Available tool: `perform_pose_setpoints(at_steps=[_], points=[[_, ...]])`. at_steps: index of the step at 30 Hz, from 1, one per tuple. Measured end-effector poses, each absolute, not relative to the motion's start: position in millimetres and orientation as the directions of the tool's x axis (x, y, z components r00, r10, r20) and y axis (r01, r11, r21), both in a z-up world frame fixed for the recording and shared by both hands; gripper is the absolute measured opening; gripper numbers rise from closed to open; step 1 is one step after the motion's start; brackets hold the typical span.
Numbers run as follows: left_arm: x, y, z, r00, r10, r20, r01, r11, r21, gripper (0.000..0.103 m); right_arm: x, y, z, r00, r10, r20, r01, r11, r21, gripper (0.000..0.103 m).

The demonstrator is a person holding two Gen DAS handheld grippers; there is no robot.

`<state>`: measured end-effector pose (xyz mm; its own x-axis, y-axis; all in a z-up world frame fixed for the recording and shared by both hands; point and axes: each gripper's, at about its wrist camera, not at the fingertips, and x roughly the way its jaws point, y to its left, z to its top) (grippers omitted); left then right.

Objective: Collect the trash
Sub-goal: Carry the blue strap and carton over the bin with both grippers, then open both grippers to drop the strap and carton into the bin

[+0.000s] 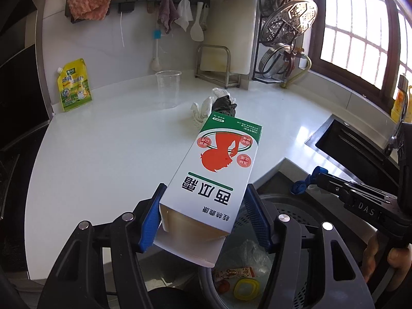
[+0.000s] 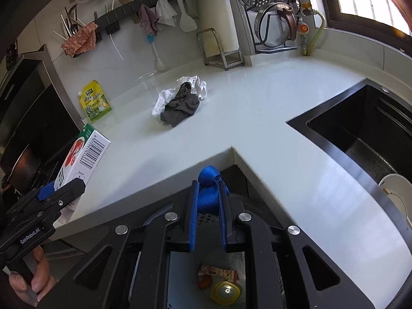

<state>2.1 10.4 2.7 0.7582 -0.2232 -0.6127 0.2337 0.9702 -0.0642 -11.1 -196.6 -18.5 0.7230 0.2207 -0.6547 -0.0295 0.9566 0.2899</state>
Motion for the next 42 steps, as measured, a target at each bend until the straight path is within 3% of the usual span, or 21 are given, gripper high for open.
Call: perform_pose_setpoints(at_steps=[17, 42], points=[[-66, -19, -50, 0.679, -0.222, -0.700, 0.264, 0.963, -0.049, 0.059, -103, -198, -58, 0.685, 0.177, -0.707, 0.029, 0.963, 0.269, 0.014], [-60, -36, -94, 0.560, -0.204, -0.803, 0.286, 0.957, -0.044, 0.059, -103, -201, -95, 0.631, 0.197, -0.750, 0.045, 0.956, 0.289, 0.014]])
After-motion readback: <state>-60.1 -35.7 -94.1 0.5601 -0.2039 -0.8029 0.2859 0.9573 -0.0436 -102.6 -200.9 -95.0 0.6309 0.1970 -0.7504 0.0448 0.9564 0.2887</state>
